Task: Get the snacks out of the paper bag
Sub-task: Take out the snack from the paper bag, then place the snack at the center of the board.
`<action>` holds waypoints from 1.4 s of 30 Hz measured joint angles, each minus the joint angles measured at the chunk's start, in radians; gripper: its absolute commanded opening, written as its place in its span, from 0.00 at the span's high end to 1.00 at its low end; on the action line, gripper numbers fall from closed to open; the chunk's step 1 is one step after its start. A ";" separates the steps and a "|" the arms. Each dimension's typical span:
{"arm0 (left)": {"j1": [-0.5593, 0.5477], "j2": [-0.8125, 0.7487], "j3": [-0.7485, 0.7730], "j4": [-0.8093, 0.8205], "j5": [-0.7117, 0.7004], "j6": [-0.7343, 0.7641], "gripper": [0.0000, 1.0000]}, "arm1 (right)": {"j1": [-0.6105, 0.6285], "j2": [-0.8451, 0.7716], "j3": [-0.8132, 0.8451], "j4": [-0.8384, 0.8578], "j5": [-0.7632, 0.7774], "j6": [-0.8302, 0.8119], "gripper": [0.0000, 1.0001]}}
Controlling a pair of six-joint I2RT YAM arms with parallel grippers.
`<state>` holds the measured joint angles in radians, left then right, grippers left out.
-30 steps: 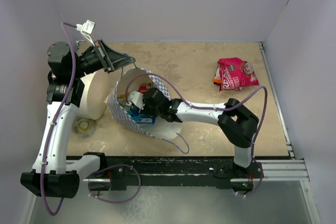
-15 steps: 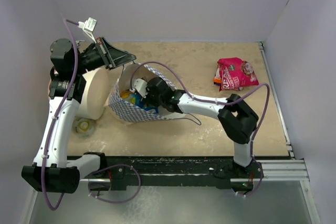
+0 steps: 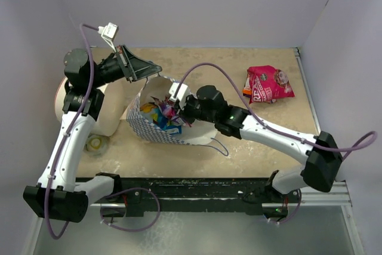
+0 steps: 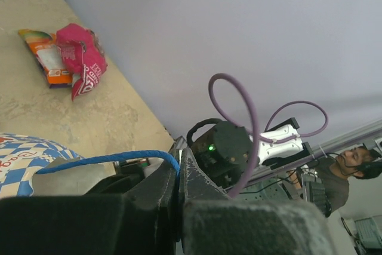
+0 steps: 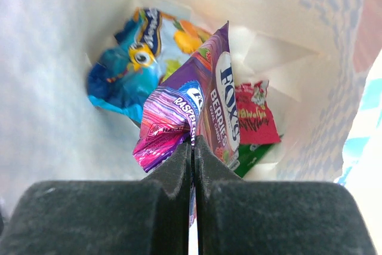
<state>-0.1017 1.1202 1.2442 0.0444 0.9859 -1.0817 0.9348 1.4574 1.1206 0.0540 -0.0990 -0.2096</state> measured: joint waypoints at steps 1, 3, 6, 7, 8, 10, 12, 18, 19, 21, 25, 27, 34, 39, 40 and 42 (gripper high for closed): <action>-0.012 0.005 0.000 0.008 -0.003 -0.003 1.00 | 0.000 -0.021 0.000 0.005 -0.010 0.013 1.00; -0.032 0.012 0.000 0.019 -0.006 -0.008 1.00 | 0.000 -0.060 -0.001 0.008 -0.030 0.035 1.00; -0.050 0.016 0.000 0.021 -0.021 -0.008 1.00 | 0.000 -0.117 -0.002 0.006 -0.047 0.061 1.00; -0.051 0.016 0.000 0.021 -0.025 -0.007 1.00 | 0.000 -0.142 -0.004 0.003 -0.050 0.066 1.00; -0.051 0.016 0.000 0.021 -0.029 -0.007 1.00 | 0.000 -0.161 -0.005 -0.003 -0.050 0.068 1.00; -0.051 0.016 0.000 0.016 -0.041 -0.001 1.00 | 0.000 -0.218 -0.018 -0.019 -0.051 0.065 1.00; -0.051 0.015 0.000 0.004 -0.051 0.005 1.00 | 0.000 -0.285 -0.035 -0.045 -0.055 0.055 1.00; -0.051 0.013 0.000 -0.051 -0.087 0.045 1.00 | 0.000 -0.537 -0.063 -0.156 -0.079 -0.028 1.00; -0.051 0.013 0.000 -0.060 -0.094 0.053 1.00 | 0.000 -0.567 -0.063 -0.163 -0.076 -0.037 1.00; -0.051 0.013 0.000 -0.079 -0.107 0.061 1.00 | 0.001 -0.629 -0.063 -0.176 -0.051 -0.057 1.00; -0.051 0.013 0.000 -0.097 -0.124 0.072 1.00 | 0.001 -0.702 -0.063 -0.183 0.074 -0.104 1.00; -0.051 0.013 0.000 -0.098 -0.126 0.072 1.00 | 0.000 -0.720 -0.064 -0.170 0.192 -0.130 1.00; -0.051 0.016 0.000 -0.099 -0.121 0.071 1.00 | -0.166 -0.620 -0.089 -0.020 0.583 -0.232 1.00; -0.051 0.023 0.000 -0.077 -0.104 0.059 1.00 | -0.473 -0.389 -0.060 -0.019 0.611 -0.214 1.00; -0.051 0.025 0.000 -0.069 -0.099 0.051 1.00 | -0.526 -0.333 -0.051 -0.023 0.607 -0.211 1.00; -0.051 0.029 0.000 -0.063 -0.092 0.045 1.00 | -0.600 -0.242 -0.042 -0.025 0.605 -0.214 1.00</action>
<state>-0.1532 1.1492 1.2442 -0.0185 0.8944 -1.0367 0.3344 1.2152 1.0790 0.0288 0.5060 -0.4232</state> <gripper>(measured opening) 0.009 0.005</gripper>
